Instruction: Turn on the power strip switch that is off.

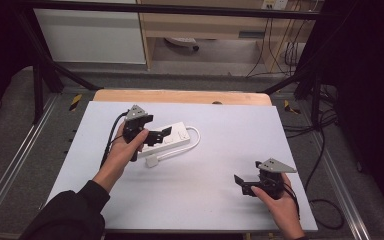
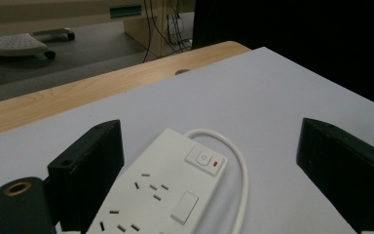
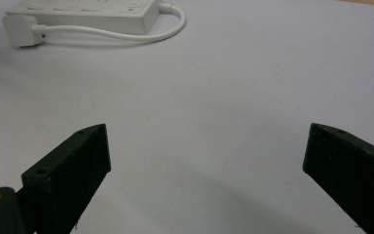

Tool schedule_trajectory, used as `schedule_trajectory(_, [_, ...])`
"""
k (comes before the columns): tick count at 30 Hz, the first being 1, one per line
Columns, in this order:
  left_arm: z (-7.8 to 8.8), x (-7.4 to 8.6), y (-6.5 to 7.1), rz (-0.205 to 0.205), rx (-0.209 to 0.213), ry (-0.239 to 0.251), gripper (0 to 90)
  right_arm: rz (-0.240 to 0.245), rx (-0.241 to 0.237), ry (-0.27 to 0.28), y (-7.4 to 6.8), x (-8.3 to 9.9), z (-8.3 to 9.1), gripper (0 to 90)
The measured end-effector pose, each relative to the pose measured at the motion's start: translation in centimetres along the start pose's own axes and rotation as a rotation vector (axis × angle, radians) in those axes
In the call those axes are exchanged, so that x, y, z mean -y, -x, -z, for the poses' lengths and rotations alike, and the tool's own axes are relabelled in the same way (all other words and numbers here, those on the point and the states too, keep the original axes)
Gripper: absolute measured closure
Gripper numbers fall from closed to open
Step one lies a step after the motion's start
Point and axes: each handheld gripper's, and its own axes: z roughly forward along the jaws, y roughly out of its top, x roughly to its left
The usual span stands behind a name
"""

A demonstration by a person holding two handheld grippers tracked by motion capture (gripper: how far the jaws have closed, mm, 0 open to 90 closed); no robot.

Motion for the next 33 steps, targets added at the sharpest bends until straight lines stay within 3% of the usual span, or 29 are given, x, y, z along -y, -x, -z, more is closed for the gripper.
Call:
schedule_trajectory(13, [3.4,0.9,-0.9,0.004,-0.020,0.022,9.0,-0.001,0.003,0.000,0.1,0.0,-0.1,3.6])
schedule_trajectory(33, [7.7,4.2,-1.8,0.023,-0.033,0.037,7.9,-0.012,0.006,-0.003,0.1,0.0,-0.1,3.0])
